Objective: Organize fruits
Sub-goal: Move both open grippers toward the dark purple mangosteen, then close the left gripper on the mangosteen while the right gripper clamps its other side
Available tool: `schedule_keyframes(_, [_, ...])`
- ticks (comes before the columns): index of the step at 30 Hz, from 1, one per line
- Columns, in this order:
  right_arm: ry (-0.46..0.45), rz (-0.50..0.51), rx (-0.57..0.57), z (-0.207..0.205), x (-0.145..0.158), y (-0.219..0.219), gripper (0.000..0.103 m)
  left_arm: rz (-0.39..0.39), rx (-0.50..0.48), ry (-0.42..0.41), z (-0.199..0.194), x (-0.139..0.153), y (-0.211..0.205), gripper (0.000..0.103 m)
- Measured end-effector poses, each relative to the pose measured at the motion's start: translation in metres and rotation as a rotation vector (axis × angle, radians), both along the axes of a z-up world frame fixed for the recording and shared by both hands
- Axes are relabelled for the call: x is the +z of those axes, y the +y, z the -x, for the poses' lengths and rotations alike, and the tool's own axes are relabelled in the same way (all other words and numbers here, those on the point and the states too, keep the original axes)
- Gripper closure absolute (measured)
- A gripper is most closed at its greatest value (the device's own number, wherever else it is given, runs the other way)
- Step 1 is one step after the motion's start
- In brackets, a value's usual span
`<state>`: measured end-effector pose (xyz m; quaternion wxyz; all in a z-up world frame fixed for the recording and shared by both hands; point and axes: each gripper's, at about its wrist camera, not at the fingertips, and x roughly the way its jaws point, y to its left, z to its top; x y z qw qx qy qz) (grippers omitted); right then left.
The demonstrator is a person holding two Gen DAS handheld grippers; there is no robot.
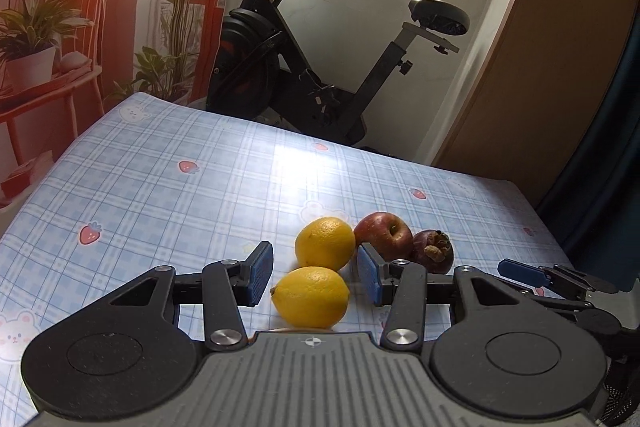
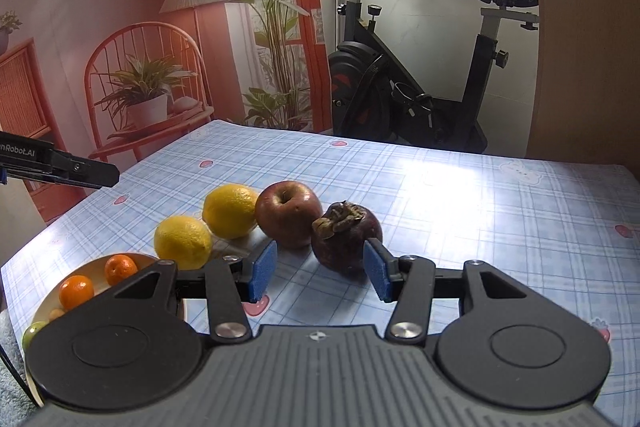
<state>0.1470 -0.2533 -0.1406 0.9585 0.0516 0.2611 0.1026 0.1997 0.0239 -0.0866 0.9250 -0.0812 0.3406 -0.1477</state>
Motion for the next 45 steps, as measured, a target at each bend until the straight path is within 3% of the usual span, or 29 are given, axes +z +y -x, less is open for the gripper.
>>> schedule_keyframes(9, [-0.014, 0.035, 0.061, -0.023, -0.022, -0.014, 0.044, -0.048, -0.09, -0.007, -0.023, 0.004, -0.062, 0.054])
schedule_keyframes(14, [0.0, 0.015, 0.111, -0.039, -0.036, -0.016, 0.042, -0.033, -0.118, 0.009, -0.039, 0.006, -0.066, 0.054])
schedule_keyframes(16, [-0.01, 0.022, 0.136, -0.044, -0.041, -0.017, 0.032, -0.035, -0.122, 0.008, -0.044, 0.004, -0.067, 0.054])
schedule_keyframes(18, [-0.019, 0.023, 0.138, -0.048, -0.045, -0.018, 0.028, -0.036, -0.126, 0.022, -0.05, 0.0, -0.068, 0.054])
schedule_keyframes(25, [-0.014, 0.032, 0.171, -0.057, -0.052, -0.013, 0.028, -0.017, -0.172, 0.077, -0.075, -0.013, -0.084, 0.054])
schedule_keyframes(31, [0.023, 0.025, 0.206, -0.065, -0.056, -0.012, 0.029, 0.049, -0.219, 0.151, -0.09, -0.032, -0.1, 0.054])
schedule_keyframes(45, [0.062, -0.029, 0.182, -0.079, -0.058, -0.019, 0.032, 0.048, -0.285, 0.204, -0.115, -0.059, -0.126, 0.054])
